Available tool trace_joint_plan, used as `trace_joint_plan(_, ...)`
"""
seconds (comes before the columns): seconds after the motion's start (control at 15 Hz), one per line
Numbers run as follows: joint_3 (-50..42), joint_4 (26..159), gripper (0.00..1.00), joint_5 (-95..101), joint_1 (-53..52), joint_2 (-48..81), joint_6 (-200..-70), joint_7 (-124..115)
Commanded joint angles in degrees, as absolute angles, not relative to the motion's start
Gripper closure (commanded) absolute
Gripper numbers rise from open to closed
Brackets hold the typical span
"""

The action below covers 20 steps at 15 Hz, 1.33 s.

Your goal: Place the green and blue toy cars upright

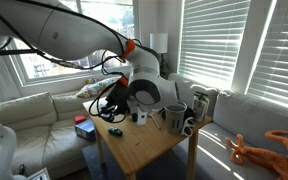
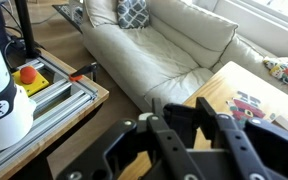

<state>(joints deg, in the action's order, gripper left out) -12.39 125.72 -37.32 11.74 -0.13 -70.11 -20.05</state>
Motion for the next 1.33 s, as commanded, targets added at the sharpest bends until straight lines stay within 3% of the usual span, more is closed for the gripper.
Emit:
trace_joint_plan(0.0,-12.93,126.27,0.88,-38.03,12.53,0.09,-70.22,-18.77)
trace_joint_plan(1.07,-22.5,132.67,0.88,-54.75,21.75,6.61,-67.93,-12.44)
trace_joint_plan(1.13,-22.8,132.84,0.63,-54.93,22.01,7.08,-67.85,-12.32)
trace_joint_plan(1.27,-22.8,132.82,0.63,-54.92,21.94,7.25,-67.86,-12.32)
